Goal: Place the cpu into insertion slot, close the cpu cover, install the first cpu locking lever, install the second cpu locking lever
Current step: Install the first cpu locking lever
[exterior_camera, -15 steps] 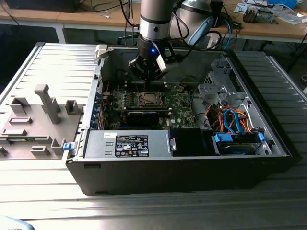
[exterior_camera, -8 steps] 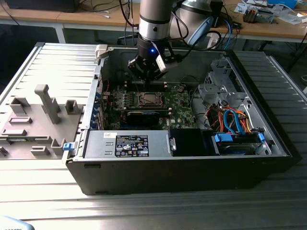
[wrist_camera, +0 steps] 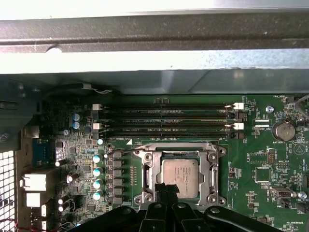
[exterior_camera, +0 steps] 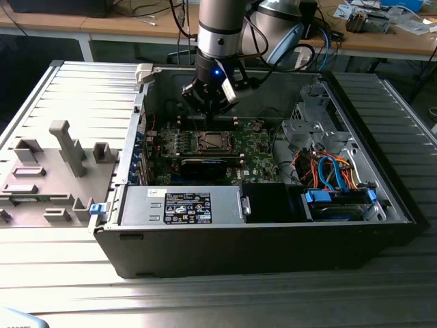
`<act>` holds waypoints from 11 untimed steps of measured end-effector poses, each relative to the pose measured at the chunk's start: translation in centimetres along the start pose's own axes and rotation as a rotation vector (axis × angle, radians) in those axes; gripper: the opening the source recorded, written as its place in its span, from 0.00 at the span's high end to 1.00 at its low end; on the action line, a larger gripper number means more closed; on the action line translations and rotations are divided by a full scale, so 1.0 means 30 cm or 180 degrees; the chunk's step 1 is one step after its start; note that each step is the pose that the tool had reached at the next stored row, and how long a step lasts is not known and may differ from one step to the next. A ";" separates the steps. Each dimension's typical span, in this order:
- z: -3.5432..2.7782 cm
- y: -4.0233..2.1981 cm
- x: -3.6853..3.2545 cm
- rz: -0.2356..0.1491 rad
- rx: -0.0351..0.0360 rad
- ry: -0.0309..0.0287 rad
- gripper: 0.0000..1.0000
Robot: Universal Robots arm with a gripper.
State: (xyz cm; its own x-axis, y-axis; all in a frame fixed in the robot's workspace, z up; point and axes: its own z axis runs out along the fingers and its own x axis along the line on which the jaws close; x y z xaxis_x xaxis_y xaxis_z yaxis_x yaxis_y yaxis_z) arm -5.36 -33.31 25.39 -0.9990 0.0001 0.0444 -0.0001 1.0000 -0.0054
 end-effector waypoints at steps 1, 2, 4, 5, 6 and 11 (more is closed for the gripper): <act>0.000 0.000 0.000 0.0000 -0.0005 0.0000 0.89; 0.000 0.000 0.000 0.0000 -0.0009 0.0000 0.89; 0.000 0.000 0.001 -0.0001 -0.0018 0.0000 0.89; 0.000 0.000 0.001 -0.0001 -0.0023 0.0000 0.89; 0.000 0.000 0.001 -0.0001 -0.0027 0.0000 0.89; 0.000 0.000 0.002 -0.0003 -0.0058 0.0000 0.89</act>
State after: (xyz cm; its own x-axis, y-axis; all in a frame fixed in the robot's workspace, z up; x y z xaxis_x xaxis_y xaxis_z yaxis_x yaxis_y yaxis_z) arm -5.41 -33.31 25.39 -0.9990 -0.0008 0.0444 -0.0002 0.9999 0.0129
